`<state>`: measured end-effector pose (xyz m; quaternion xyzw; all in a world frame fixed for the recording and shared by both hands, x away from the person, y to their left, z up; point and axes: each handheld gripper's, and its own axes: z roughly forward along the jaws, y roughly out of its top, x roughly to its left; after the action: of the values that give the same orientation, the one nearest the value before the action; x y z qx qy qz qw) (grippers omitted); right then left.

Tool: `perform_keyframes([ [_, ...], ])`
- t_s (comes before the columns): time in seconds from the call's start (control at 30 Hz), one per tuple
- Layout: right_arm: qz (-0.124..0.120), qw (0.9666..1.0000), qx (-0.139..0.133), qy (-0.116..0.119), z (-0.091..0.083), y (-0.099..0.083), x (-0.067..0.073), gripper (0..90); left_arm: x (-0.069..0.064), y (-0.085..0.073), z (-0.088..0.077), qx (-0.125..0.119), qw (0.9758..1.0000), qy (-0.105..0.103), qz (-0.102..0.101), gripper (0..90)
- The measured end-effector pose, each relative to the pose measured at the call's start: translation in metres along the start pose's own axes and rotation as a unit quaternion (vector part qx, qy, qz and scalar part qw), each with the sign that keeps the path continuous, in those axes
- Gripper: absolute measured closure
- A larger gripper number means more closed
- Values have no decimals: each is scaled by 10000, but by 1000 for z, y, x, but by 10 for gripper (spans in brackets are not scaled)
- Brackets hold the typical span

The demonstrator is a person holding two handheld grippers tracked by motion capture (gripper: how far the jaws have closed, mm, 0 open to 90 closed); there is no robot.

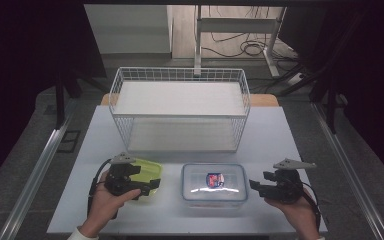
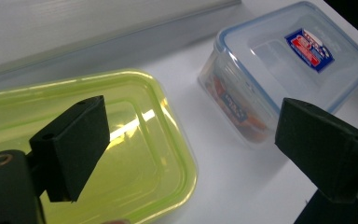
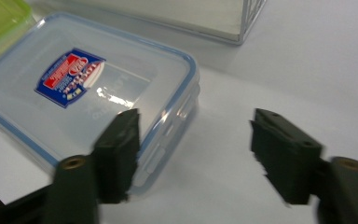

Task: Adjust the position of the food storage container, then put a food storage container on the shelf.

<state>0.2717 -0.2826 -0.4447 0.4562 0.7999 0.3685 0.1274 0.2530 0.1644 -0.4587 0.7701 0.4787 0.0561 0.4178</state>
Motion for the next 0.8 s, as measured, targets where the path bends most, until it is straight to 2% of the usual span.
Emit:
perform_keyframes([
  [0.1,138,9996,-128,194,0,-1,-2,241,-4,4,4,15,10000,-25,7,86],
  [0.13,219,9989,-240,347,0,-3,-4,222,-5,4,5,25,10000,-39,18,84],
  [0.2,240,9987,-257,376,-1,-3,-4,216,-7,5,8,39,10000,-58,34,83],
  [0.33,270,9985,-274,384,-2,-3,-5,213,-9,6,9,39,10000,-68,38,83],
  [0.5,208,9989,-265,313,-6,-6,-9,252,-8,6,9,11,10000,-69,4,89],
  [0.8,298,9985,-395,247,-12,-5,-11,234,-15,9,11,-1,9998,-194,7,83],
])
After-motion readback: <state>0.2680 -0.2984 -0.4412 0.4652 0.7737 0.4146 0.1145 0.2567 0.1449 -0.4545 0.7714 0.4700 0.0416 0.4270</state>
